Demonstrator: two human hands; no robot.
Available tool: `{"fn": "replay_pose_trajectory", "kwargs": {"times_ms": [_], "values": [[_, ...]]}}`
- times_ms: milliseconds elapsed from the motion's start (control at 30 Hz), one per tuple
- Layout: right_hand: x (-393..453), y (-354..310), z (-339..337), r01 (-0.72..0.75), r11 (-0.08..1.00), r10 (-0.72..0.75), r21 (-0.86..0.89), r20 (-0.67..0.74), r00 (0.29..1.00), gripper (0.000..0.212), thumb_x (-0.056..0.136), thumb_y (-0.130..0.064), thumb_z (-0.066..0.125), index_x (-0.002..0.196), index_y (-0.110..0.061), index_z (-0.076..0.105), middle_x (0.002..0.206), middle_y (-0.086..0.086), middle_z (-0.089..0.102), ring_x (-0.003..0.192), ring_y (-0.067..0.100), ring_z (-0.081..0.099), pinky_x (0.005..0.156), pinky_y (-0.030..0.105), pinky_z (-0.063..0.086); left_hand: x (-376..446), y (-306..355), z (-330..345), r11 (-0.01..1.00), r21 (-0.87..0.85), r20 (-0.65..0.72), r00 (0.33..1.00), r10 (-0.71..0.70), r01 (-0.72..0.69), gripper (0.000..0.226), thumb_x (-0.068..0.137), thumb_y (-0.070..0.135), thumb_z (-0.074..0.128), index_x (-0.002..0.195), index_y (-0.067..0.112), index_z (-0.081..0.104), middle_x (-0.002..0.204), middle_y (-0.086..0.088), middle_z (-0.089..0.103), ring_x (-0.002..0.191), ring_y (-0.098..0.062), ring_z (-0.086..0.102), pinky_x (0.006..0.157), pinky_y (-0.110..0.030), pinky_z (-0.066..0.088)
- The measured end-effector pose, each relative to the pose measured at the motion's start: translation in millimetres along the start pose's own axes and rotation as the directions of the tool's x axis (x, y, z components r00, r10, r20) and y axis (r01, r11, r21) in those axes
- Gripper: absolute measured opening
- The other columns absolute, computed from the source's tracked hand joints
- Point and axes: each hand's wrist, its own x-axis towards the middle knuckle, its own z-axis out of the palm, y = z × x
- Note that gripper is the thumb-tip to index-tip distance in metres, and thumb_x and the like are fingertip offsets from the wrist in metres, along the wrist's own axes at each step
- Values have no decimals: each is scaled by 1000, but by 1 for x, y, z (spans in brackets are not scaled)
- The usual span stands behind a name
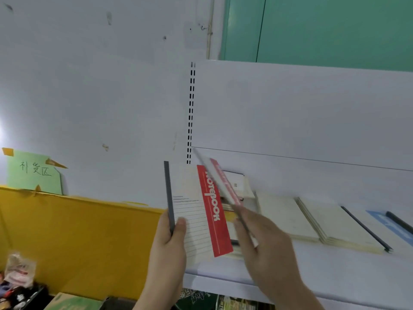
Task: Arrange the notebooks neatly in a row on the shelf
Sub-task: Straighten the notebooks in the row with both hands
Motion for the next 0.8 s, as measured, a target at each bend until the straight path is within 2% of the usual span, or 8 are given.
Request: {"fn": "replay_pose_trajectory", "kwargs": {"times_ms": [67,167,300,400,467,567,667,800], "values": [[-18,-9,22,70,994,-68,-80,34,997,40,100,-42,41,129,-23,61,128,-1,63,113,12,61,89,29,55,-7,1,16,996,-85,42,999,-35,38,24,104,32,46,122,41,59,109,10,73,102,-13,70,88,-43,58],[-34,-20,39,58,979,-52,-197,38,998,46,101,-44,32,127,-21,63,130,9,62,114,26,62,90,41,55,-15,0,32,995,-95,77,997,-22,29,42,96,51,40,137,43,47,120,15,65,113,-9,61,97,-37,53],[-38,-24,29,54,968,-55,-245,4,998,47,101,-44,31,123,-22,66,127,3,64,114,22,62,91,40,54,-16,-3,40,996,-90,90,996,-2,10,20,97,44,45,113,49,54,105,21,68,100,-4,65,77,-22,57],[-41,-9,12,8,986,-11,-166,-22,1000,46,101,-42,33,122,-18,66,131,-3,61,121,17,55,93,40,53,-17,-8,46,995,-93,68,997,-22,28,18,100,40,45,111,46,59,107,12,70,99,-13,68,78,-35,60],[-40,4,-7,-157,976,158,-149,-3,987,49,99,-48,33,135,-22,55,145,-5,47,131,16,44,101,41,48,-19,-9,52,993,-107,71,996,-50,57,21,99,45,45,111,45,62,105,11,71,95,-12,68,73,-35,61],[-50,24,-33,-394,890,423,-228,94,901,69,87,-75,15,149,-46,12,157,-21,7,139,3,22,110,30,36,-27,-16,64,986,-115,125,986,-108,122,18,98,48,47,103,50,64,103,20,71,93,-4,68,82,-36,58],[-63,30,-55,-466,866,495,-183,182,849,65,89,-70,21,148,-49,4,151,-32,4,122,-17,27,106,17,36,-37,-24,83,976,-102,184,968,-173,194,50,93,56,52,139,39,51,135,14,58,121,-14,58,104,-45,49],[-82,43,-97,-551,806,588,-218,180,789,74,85,-69,31,149,-47,1,149,-33,3,113,-31,20,93,-1,30,-60,-27,122,978,-64,310,935,-172,201,40,97,51,49,135,41,52,126,23,59,121,-7,55,110,-43,43]]}}
